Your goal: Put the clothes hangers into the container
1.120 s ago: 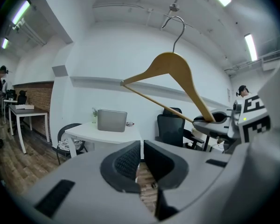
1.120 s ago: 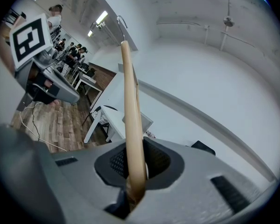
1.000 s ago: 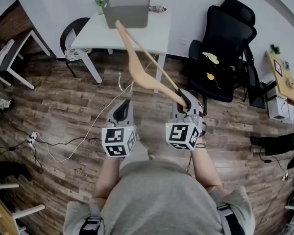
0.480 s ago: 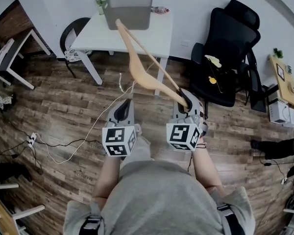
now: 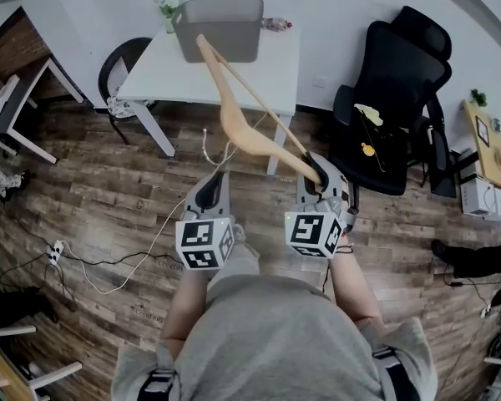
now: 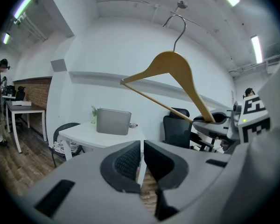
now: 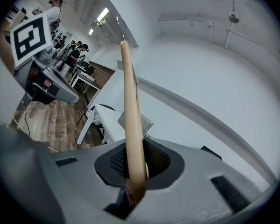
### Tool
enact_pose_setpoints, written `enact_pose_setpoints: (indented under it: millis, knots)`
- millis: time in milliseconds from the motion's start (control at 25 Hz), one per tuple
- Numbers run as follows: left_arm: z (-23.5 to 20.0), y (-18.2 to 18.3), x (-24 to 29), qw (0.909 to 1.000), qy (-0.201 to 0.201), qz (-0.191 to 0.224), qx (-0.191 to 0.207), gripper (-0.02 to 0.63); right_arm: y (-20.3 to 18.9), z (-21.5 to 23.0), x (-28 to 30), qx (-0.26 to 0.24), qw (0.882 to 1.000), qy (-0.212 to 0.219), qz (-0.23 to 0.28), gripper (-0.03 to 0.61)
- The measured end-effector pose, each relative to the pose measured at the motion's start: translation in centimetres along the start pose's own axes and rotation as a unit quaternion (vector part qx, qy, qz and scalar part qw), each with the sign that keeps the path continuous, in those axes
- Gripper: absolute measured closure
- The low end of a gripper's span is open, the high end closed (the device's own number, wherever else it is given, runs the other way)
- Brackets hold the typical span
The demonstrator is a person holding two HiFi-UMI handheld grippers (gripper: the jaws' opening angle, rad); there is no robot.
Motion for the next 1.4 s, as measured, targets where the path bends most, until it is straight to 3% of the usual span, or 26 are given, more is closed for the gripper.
enact_pose_setpoints:
  millis: [480, 1400]
  knots:
    - [-6.6, 3.1, 6.9, 1.0, -0.003, -0.001, -0.004, 0.592, 3.0, 0.5, 9.3, -0.006, 1.0, -0.01, -0.003, 0.541]
    - [-16.2, 6.1, 18.4, 0.9999, -0.013, 0.0, 0.005, 0.592, 5.1, 0.4, 24.2, -0.013, 0.999, -0.026, -0.016, 0.541]
Point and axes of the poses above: the fingertips, and each gripper's own axes: x forward along the fingers, z to its right, y out of its top, the point moved 4 cm from there along -x, backward along the fingers, and after that the axes turned 3 degrees about z, right-handed, at the moved point
